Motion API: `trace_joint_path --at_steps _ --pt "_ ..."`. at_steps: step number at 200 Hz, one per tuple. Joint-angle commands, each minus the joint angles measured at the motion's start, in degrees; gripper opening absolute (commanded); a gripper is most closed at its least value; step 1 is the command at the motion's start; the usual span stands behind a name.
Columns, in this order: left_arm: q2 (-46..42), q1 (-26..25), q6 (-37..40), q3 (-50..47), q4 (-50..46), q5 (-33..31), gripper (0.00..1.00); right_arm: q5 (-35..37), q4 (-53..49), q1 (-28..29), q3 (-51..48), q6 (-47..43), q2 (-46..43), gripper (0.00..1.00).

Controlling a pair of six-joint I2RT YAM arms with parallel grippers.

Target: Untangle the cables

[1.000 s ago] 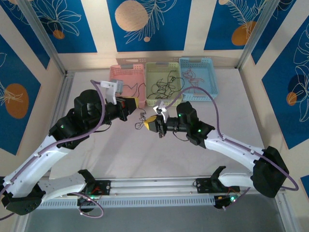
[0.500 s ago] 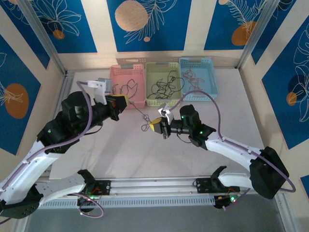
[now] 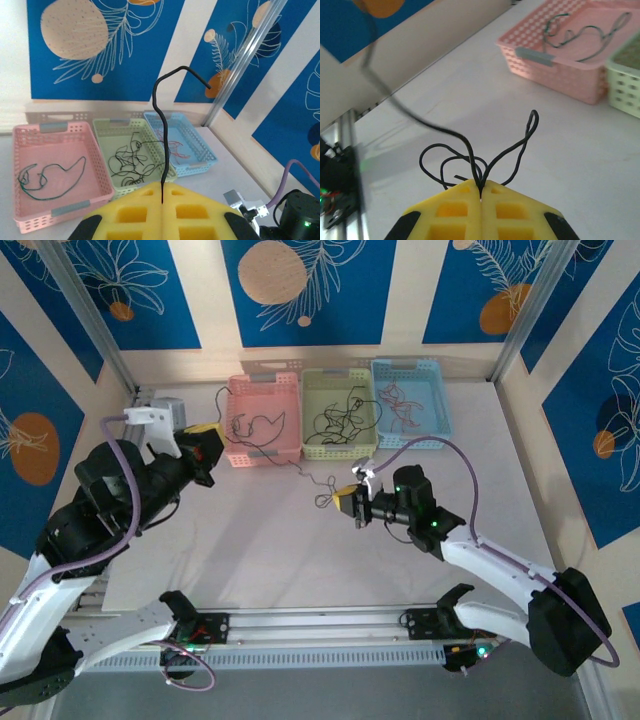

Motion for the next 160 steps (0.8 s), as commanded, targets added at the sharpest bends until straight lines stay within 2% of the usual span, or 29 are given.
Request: trace_joint_path --at_steps 1,55,81,114,137,160 --pt "-0.35 0.10 3.00 2.76 -1.28 -2.68 0.00 3.48 0.01 -2.74 -1.00 2.55 -0.63 0.00" --pt "1.58 0.14 2.29 0.95 -0.11 0.26 0.00 2.47 -0.70 -5.69 4.71 3.18 -0.83 0.00" --pt "5.31 0.24 2.83 1.40 1.03 2.40 0.00 2.04 -1.75 -7.78 8.55 4.81 1.26 0.00" --pt "15.27 1.72 2.38 4.98 2.40 10.15 0.00 5.95 -7.40 -9.14 17.74 6.37 7.03 0.00" --pt "25.31 5.84 1.00 9.52 3.76 18.85 0.00 7.79 -9.11 -11.67 23.97 9.22 12.97 0.00" --pt "36.63 8.85 0.73 14.80 5.10 24.15 0.00 8.20 -14.05 -14.00 32.83 11.70 21.66 0.00"
